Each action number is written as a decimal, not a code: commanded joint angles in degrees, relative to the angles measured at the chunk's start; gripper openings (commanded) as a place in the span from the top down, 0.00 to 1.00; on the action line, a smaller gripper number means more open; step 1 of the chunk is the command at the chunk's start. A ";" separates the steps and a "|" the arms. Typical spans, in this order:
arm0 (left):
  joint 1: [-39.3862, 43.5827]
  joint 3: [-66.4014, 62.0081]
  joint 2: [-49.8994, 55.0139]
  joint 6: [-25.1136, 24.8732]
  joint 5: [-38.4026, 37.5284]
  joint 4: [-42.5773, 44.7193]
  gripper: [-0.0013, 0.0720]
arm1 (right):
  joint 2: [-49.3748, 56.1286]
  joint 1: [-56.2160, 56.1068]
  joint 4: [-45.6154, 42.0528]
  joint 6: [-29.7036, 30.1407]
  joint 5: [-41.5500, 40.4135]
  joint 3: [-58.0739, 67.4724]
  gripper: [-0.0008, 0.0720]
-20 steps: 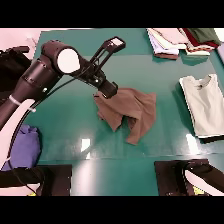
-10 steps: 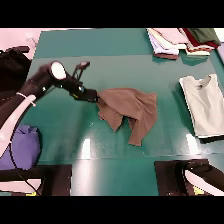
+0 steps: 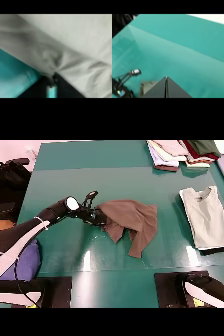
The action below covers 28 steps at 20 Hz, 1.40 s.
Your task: Fold the shirts.
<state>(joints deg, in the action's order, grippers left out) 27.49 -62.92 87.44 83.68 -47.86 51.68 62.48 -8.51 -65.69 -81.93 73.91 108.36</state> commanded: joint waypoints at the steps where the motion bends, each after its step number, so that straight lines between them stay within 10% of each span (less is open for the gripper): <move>1: -2.71 -4.52 0.22 -1.97 -3.19 -0.46 0.94 | -0.57 3.08 -0.31 -0.81 5.92 -3.02 0.96; 6: -8.02 -12.87 0.22 -3.17 -9.46 4.44 0.94 | -6.78 17.07 -0.31 -1.14 10.08 -32.04 0.95; 8: -8.00 -13.40 0.22 -3.17 -9.64 6.88 0.94 | -7.82 22.34 0.02 -0.94 5.99 -46.90 0.36; 10: -8.00 -13.33 0.24 -3.17 -9.66 6.88 0.94 | -7.19 24.46 0.96 -0.09 -0.42 -58.88 0.28; 15: -8.00 -13.33 0.24 -3.15 -9.57 6.93 0.94 | 3.06 22.88 18.12 8.57 -13.94 -68.81 0.30; 23: -8.00 -13.33 0.24 -3.15 -9.68 6.93 0.94 | 21.14 10.78 19.12 9.05 -21.86 -54.01 0.40; 24: -8.00 -13.40 0.24 -3.13 -9.81 7.04 0.94 | 22.58 9.88 18.99 9.11 -22.01 -51.95 0.54; 25: -8.00 -13.44 0.15 -3.08 -9.86 7.45 0.94 | 23.71 9.14 18.82 9.46 -21.90 -49.86 0.93; 28: -8.00 -15.23 -2.93 0.42 -10.69 16.46 0.94 | 21.99 8.98 17.00 10.38 -20.52 -43.78 0.97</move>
<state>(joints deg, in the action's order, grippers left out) 19.55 -76.97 86.50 81.28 -57.98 61.43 84.03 1.54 -47.59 -72.60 53.08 59.09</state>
